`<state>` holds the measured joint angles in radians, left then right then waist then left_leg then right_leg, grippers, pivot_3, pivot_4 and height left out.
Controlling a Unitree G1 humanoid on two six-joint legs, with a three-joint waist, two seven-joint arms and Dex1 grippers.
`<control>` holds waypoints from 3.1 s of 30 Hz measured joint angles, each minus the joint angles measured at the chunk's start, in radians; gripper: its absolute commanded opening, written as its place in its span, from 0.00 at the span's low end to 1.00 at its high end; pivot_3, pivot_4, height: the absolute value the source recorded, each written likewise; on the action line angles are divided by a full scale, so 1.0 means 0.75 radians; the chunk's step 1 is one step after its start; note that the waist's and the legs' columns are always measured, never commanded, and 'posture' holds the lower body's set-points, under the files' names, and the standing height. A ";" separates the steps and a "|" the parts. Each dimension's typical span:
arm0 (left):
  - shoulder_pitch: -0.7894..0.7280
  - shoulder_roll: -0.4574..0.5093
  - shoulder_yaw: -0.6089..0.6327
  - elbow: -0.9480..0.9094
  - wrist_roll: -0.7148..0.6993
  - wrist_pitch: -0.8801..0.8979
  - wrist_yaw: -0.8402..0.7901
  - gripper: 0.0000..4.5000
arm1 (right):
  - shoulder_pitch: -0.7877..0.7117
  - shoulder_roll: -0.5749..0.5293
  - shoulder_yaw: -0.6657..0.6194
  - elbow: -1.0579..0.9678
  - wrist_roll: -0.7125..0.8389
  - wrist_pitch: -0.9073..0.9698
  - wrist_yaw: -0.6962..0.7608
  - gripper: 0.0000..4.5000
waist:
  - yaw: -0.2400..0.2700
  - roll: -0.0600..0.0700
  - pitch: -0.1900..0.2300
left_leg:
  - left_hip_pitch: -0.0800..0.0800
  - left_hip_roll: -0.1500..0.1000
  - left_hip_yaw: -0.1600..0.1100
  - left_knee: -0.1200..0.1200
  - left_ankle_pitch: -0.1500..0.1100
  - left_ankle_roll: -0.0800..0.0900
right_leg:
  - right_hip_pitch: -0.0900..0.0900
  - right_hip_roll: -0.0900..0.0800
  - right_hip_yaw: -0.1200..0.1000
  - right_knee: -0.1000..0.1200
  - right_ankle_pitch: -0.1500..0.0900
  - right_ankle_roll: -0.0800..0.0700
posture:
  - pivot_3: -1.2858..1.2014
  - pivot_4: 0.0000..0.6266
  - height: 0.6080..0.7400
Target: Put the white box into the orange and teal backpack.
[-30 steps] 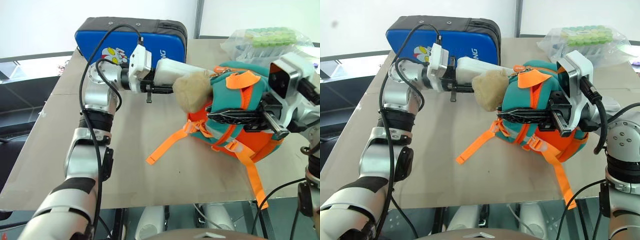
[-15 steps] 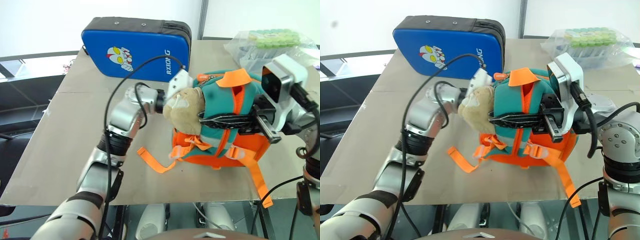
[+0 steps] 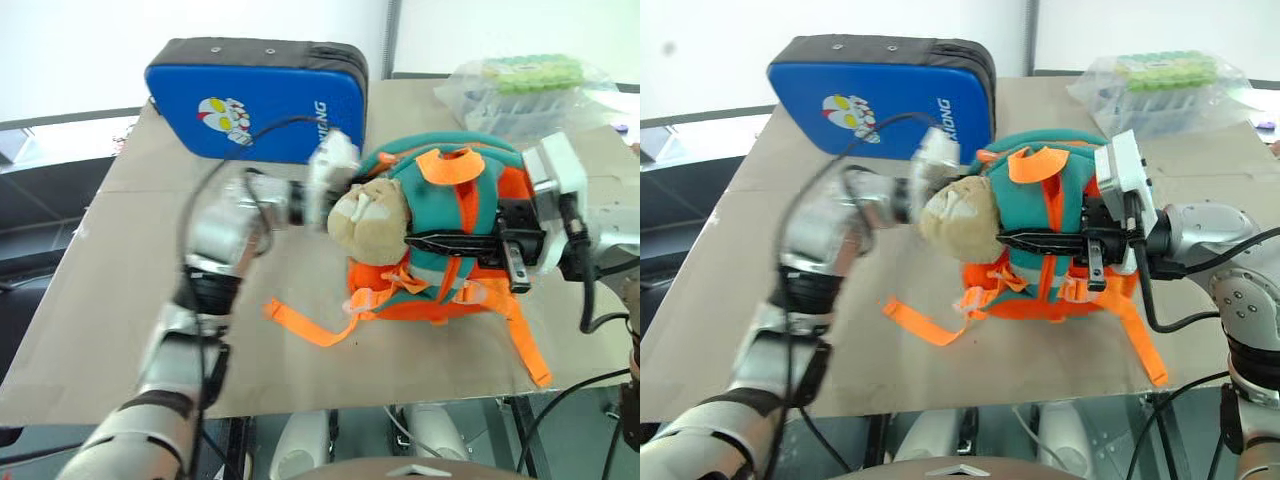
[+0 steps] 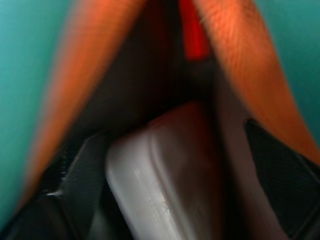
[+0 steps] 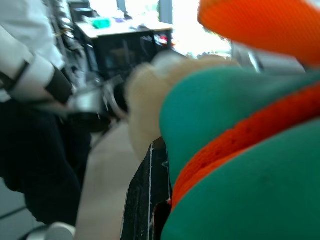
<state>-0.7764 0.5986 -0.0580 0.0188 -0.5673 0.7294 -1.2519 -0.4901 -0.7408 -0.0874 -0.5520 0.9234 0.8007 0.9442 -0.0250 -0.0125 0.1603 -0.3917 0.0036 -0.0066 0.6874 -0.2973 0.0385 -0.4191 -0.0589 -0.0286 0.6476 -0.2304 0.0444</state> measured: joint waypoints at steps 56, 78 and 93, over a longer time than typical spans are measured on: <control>1.000 0.161 0.280 -0.391 -0.486 0.207 0.492 0.04 | -0.085 0.222 -0.114 0.384 -0.242 -0.060 -0.644 0.00 | 0.038 0.000 0.001 | 0.010 -0.004 0.008 -0.004 0.000 0.000 | 0.005 -0.007 0.017 -0.001 0.000 -0.002 | 0.52 0.24 1.00; 0.465 -0.269 0.059 -0.037 0.103 -0.440 0.719 0.56 | 0.247 0.159 -0.164 0.269 -0.498 -0.298 -0.660 0.34 | 0.045 0.003 0.002 | -0.009 -0.011 0.006 -0.003 0.001 -0.002 | -0.010 -0.006 0.018 -0.009 0.003 0.002 | 0.52 0.24 1.00; 0.778 -0.035 0.202 -0.240 0.063 -0.426 0.558 1.00 | 0.630 -0.182 -0.516 0.025 -0.175 -0.081 -0.314 0.98 | 0.051 0.003 0.002 | 0.011 -0.011 0.000 -0.004 -0.003 0.005 | 0.009 -0.006 0.019 -0.006 0.004 0.003 | 0.52 0.24 1.00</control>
<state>-0.1932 0.5724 0.0937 -0.1614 -0.5197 0.4099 -0.8332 -0.0174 -0.8777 -0.4743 -0.5330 0.7925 0.7402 0.7085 0.0129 -0.0103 0.1619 -0.3833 -0.0047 -0.0069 0.6843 -0.2997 0.0424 -0.4126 -0.0631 -0.0140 0.6430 -0.2274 0.0466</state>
